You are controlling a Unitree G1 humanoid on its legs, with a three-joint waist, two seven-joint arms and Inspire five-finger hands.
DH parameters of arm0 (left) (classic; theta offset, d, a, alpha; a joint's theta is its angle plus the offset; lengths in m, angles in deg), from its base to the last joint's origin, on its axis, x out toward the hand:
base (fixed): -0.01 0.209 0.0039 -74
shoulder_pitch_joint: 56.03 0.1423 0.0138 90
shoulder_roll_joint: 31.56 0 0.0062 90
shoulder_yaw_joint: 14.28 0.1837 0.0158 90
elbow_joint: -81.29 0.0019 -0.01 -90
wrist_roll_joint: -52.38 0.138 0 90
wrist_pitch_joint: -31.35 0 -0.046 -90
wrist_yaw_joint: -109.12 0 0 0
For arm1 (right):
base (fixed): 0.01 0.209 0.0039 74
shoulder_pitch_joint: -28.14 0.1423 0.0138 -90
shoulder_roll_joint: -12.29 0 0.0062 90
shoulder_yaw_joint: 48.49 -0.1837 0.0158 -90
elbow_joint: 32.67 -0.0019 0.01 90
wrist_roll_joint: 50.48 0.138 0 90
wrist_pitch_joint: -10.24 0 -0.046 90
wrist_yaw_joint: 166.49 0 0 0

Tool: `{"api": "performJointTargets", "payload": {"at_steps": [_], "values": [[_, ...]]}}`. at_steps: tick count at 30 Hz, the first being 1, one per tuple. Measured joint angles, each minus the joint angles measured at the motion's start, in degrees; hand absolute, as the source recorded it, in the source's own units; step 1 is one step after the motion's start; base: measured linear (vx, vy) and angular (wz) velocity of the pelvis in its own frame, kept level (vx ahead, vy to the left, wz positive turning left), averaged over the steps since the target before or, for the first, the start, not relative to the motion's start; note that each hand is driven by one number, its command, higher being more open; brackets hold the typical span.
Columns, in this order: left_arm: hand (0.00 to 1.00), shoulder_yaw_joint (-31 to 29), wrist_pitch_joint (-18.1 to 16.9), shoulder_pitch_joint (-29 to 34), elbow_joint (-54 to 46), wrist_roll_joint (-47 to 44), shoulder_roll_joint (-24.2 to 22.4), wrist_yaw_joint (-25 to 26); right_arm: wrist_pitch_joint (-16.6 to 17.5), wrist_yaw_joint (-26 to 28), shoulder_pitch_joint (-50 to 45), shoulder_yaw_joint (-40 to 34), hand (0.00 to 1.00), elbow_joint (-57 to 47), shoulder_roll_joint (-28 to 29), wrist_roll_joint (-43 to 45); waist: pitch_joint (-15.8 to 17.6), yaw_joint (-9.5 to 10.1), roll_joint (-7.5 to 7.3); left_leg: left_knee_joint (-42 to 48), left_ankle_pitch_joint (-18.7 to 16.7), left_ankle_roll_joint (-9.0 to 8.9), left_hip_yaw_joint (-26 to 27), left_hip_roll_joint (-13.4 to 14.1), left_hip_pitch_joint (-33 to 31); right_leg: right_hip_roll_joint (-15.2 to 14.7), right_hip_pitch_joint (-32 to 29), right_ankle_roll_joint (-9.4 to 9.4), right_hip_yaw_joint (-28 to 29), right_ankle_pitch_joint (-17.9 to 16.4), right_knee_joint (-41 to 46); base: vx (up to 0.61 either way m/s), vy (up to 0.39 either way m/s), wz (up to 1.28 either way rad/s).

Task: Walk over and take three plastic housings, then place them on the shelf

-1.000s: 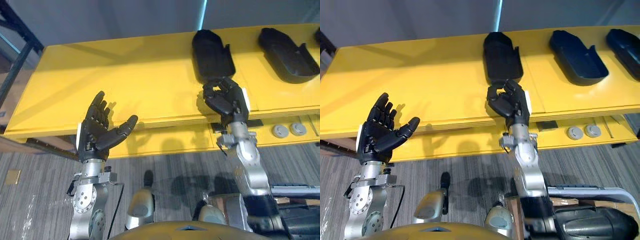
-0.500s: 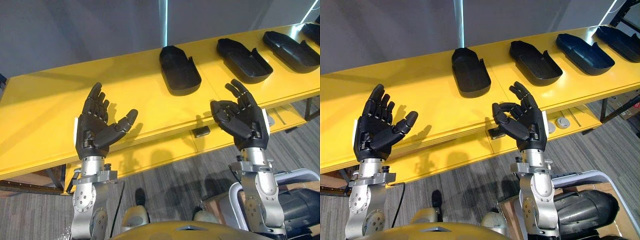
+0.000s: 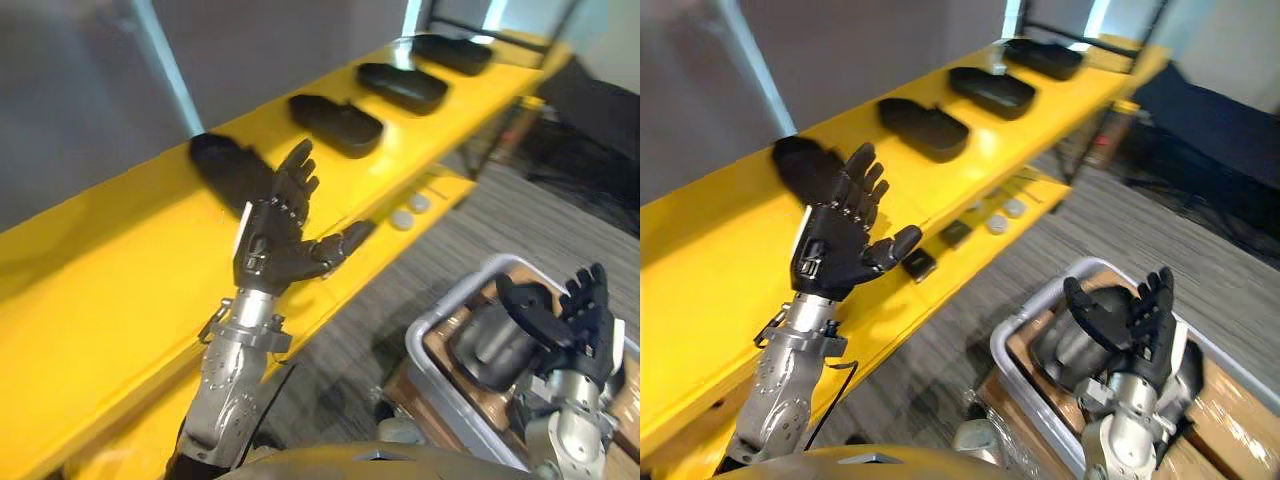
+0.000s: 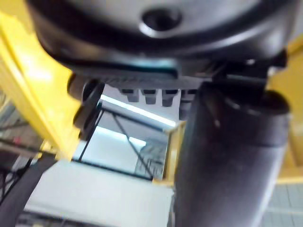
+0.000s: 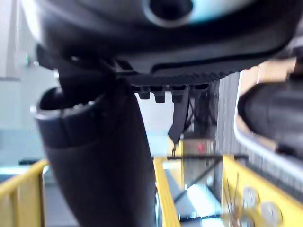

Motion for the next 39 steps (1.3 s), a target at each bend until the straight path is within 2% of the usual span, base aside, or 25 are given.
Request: {"api": "performJointTargets", "payload": {"at_steps": [3, 6, 8, 10, 11, 13, 15, 17, 18, 20, 23, 25, 27, 29, 32, 33, 34, 35, 36, 37, 38, 39], "values": [[1.0, 1.04, 0.05, -2.32, 1.23, 0.16, 0.08, 2.86, 1.37, 2.28, -2.6, -0.06, 1.0, -0.82, 1.16, 2.11, -0.15, -2.18, -0.06, -0.01, -1.28, -0.97, 5.03, 0.81, 2.53, 1.6, -0.73, 0.08, 4.32, 0.61, -0.26, 0.01, -0.014, -0.96], [1.0, 2.14, 0.1, -2.87, 1.51, 0.39, -0.66, 4.07, 2.02, 4.95, -3.65, 0.17, 1.0, -0.82, 1.45, 2.77, -0.28, -2.79, 0.17, 0.01, -1.87, -1.52, 6.14, 1.41, 3.46, 2.38, -1.2, 0.37, 4.64, 0.81, -0.81, -0.02, -0.044, -0.34], [1.0, 2.48, 0.12, -2.06, 1.45, 1.49, -1.0, 4.52, 2.89, 6.53, -3.53, 1.76, 1.0, -0.82, 1.24, 2.77, -1.13, -1.76, 0.48, 0.96, -3.4, -1.8, 1.82, 1.23, 2.71, 2.99, -1.59, 0.05, 5.19, 0.74, -0.67, 0.0, -0.04, -0.19], [1.0, 2.0, 0.42, 0.6, 0.17, 3.05, -0.89, 5.0, 3.9, 9.0, -1.64, 5.67, 1.0, -0.82, 0.47, 2.77, -2.29, 0.36, 0.95, 6.51, -8.19, -0.43, -10.06, 0.29, -0.88, 3.66, -2.19, -0.8, 6.38, 1.0, -0.09, 0.05, -0.022, -0.25], [1.0, 1.92, 0.6, 1.32, -0.42, 3.27, -0.89, 4.91, 3.95, 9.44, -0.82, 6.61, 1.0, -0.81, 0.15, 2.76, -2.4, 1.1, 1.12, 8.42, -9.49, -0.1, -12.63, 0.14, -1.86, 3.81, -2.29, -0.97, 6.54, 1.07, 0.09, 0.06, 0.016, -0.19], [1.0, 0.66, 1.25, 4.39, -2.33, 3.65, -0.82, 3.43, 3.93, 9.56, 4.33, 10.41, 1.0, 0.24, -2.28, 2.68, -2.42, 4.13, 1.93, 16.44, -14.12, 1.48, -21.29, 0.08, -6.06, 4.55, -2.65, -1.1, 7.23, 1.37, 0.15, 0.03, 0.043, -0.18], [1.0, -0.25, 1.37, 5.9, -2.47, 3.63, -0.81, 2.85, 3.94, 9.28, 7.17, 12.49, 1.0, 1.06, -3.73, 2.63, -2.33, 6.2, 2.38, 21.11, -16.39, 2.0, -26.86, 0.09, -8.1, 5.11, -2.58, -1.04, 7.7, 1.42, 0.22, -0.03, 0.07, -0.15], [1.0, -2.87, 1.34, 8.63, -2.65, 3.25, -0.66, 2.46, 3.95, 9.3, 10.64, 15.66, 1.0, 2.24, -4.54, 2.77, -2.19, 8.64, 2.79, 24.85, -20.29, 2.47, -32.1, -0.05, -9.64, 5.75, -2.52, -1.01, 7.59, 1.34, 0.22, -0.07, 0.124, -0.05], [1.0, -3.63, 1.28, 9.12, -2.65, 3.01, -0.66, 2.47, 3.95, 9.33, 11.15, 16.4, 1.0, 2.56, -4.42, 2.76, -2.2, 9.08, 2.84, 24.87, -20.67, 2.31, -32.18, -0.18, -9.71, 5.65, -2.54, -0.99, 7.61, 1.33, 0.25, -0.07, 0.125, 0.03], [1.0, -5.76, 1.18, 10.0, -2.65, 1.31, -0.26, 2.77, 3.95, 9.35, 11.3, 18.81, 1.0, 2.99, -4.21, 2.64, -1.63, 10.11, 1.41, 25.79, -21.16, 2.57, -32.71, -1.17, -10.74, 4.57, -2.74, -0.78, 6.99, 0.83, 1.31, -0.05, 0.103, 0.12], [1.0, -5.47, 0.38, 9.97, -2.63, -0.34, -0.3, 2.98, 3.99, 9.3, 11.36, 19.04, 1.0, 3.49, -4.3, 2.93, -0.96, 10.23, 0.66, 28.48, -21.1, 2.76, -34.57, -2.51, -13.68, 3.54, -5.29, -0.3, 4.54, -1.23, 5.98, -0.03, 0.057, 0.36], [1.0, -4.37, -0.47, 9.54, -2.62, -0.37, -0.28, 3.0, 4.01, 8.84, 12.66, 19.09, 1.0, 5.17, -4.56, 4.0, 0.13, 10.21, 0.81, 31.9, -21.63, 2.73, -35.52, -3.3, -15.77, 3.36, -7.95, -0.06, 3.88, -3.63, 11.54, -0.05, 0.043, 0.3], [1.0, -2.71, -0.89, 8.26, -2.63, -0.4, -0.25, 2.99, 3.97, 7.16, 13.7, 19.25, 1.0, 6.62, -4.56, 4.01, 2.31, 10.25, 1.31, 36.49, -23.38, 2.7, -35.87, -3.65, -16.91, 3.36, -9.5, 0.22, 3.36, -6.11, 17.28, -0.08, 0.047, 0.11], [1.0, -1.03, -1.69, 7.83, -2.68, -0.37, -0.28, 3.0, 3.94, 5.86, 12.55, 19.67, 1.0, 6.56, -4.44, 4.02, 3.03, 10.14, 1.64, 40.48, -25.6, 2.82, -35.88, -3.66, -18.18, 3.61, -11.04, 0.55, 3.62, -7.9, 21.26, -0.16, 0.089, -0.09], [1.0, 1.5, -1.66, 6.5, -2.68, -0.51, -0.2, 2.61, 3.86, 5.21, 8.66, 20.2, 1.0, 6.55, -3.02, 3.85, 4.08, 9.99, 0.89, 43.45, -27.22, 3.73, -34.49, -3.34, -18.48, 4.11, -11.22, 1.54, 6.02, -6.46, 21.12, -0.2, 0.143, -0.41], [1.0, 1.81, -1.61, 6.54, -2.66, -0.92, -0.19, 2.41, 3.89, 6.01, 7.02, 20.34, 1.0, 6.55, -2.46, 3.97, 4.3, 9.7, 0.47, 43.31, -27.39, 4.49, -33.03, -3.18, -18.4, 4.36, -10.68, 1.64, 6.71, -3.57, 18.02, -0.24, 0.14, -0.87], [1.0, 1.28, -1.56, 6.6, -2.65, -0.86, 0.09, 2.44, 3.89, 7.1, 5.79, 20.48, 1.0, 6.65, -1.79, 4.34, 4.79, 10.2, -0.32, 41.46, -26.34, 6.02, -30.86, -3.08, -17.65, 4.0, -10.73, 1.25, 6.31, 1.65, 13.26, -0.26, 0.133, -1.12], [1.0, 0.64, -1.53, 6.69, -2.53, -0.8, 0.3, 2.56, 3.89, 7.64, 5.8, 20.79, 1.0, 6.92, -1.58, 4.37, 5.04, 10.61, -0.25, 39.5, -25.05, 6.51, -29.35, -2.24, -17.17, 3.61, -10.09, 0.6, 5.1, 4.61, 10.18, -0.28, 0.075, -1.29], [1.0, -0.69, -1.43, 6.68, -2.11, -0.39, 0.39, 2.78, 3.95, 8.88, 6.13, 21.55, 1.0, 7.33, -1.42, 4.41, 5.32, 10.54, -0.35, 36.65, -22.73, 6.51, -26.05, -1.13, -16.74, 2.83, -10.26, -1.38, 0.34, 5.45, 10.26, -0.27, 0.021, -1.15], [1.0, -2.41, -1.36, 6.22, -0.94, -0.33, 0.22, 2.99, 3.97, 10.25, 6.53, 22.27, 1.0, 7.57, -1.76, 4.42, 5.19, 10.24, -0.57, 32.42, -19.61, 6.71, -23.62, -0.56, -16.06, 2.23, -11.33, -3.47, -5.49, 2.27, 15.53, -0.27, 0.009, -1.19], [1.0, -4.01, -1.27, 6.21, -0.36, -0.35, 0.21, 2.99, 4.73, 11.0, 8.0, 23.42, 1.0, 8.58, -2.42, 4.3, 5.28, 10.25, -0.13, 28.26, -16.53, 6.81, -21.71, 0.48, -15.34, 1.88, -11.83, -4.55, -9.21, -1.23, 21.81, -0.2, 0.013, -0.9], [1.0, -4.53, -1.15, 6.22, -0.17, -0.36, 0.23, 2.99, 5.32, 10.99, 8.93, 24.15, 1.0, 9.42, -2.68, 4.29, 5.26, 10.21, 0.03, 26.53, -15.12, 6.61, -21.19, 0.94, -15.29, 1.16, -11.83, -4.83, -10.94, -2.68, 24.54, -0.21, -0.055, -0.81]]}}
